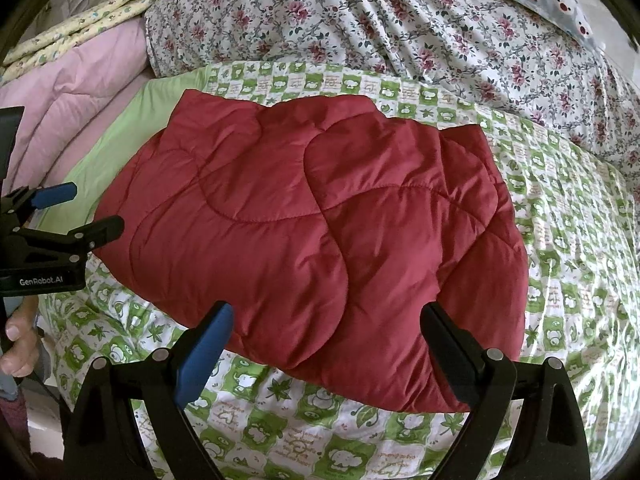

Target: Fold large clothes

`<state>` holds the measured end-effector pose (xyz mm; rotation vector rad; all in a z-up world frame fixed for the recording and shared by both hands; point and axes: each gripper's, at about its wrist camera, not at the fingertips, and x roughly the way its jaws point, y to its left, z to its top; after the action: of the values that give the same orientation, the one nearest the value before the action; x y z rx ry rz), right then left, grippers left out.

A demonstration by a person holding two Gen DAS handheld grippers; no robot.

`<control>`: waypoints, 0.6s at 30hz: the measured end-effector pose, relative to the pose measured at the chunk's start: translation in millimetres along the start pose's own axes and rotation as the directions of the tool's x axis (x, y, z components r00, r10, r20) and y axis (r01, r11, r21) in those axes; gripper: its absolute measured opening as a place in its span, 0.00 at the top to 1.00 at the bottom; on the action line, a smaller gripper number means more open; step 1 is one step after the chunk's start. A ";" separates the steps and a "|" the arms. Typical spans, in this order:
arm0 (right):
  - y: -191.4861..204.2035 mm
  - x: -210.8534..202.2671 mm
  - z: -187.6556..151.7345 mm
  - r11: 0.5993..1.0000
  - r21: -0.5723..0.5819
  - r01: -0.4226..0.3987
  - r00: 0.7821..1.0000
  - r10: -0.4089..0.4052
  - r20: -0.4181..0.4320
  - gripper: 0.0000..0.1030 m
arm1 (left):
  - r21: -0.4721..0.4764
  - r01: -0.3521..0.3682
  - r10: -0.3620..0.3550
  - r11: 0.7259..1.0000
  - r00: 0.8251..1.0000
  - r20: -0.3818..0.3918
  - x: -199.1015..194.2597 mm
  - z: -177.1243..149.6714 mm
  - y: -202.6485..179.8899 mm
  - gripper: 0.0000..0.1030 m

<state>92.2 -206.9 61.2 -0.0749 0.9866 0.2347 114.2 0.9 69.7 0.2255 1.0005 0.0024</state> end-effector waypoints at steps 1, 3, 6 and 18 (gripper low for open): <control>-0.1 0.2 0.1 1.000 0.000 0.000 1.000 0.000 0.000 0.07 | 0.000 0.001 -0.001 1.000 1.000 -0.001 0.5 0.1 0.6 0.00; 0.0 0.0 -0.1 1.000 0.001 0.000 1.000 0.000 0.000 0.07 | -0.001 -0.001 0.001 1.000 1.000 -0.002 0.5 0.1 0.4 0.00; -0.2 0.2 0.0 1.000 0.002 0.002 1.000 -0.002 0.000 0.07 | 0.001 -0.005 0.005 1.000 1.000 -0.003 1.7 -0.2 1.2 0.00; -2.6 3.5 1.0 1.000 0.005 -0.005 1.000 0.005 -0.003 0.07 | 0.007 -0.003 0.003 1.000 1.000 -0.009 4.1 1.9 0.4 0.00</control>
<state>95.6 -208.7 58.8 -0.0681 0.9902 0.2362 118.1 1.3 67.4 0.2336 1.0089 0.0022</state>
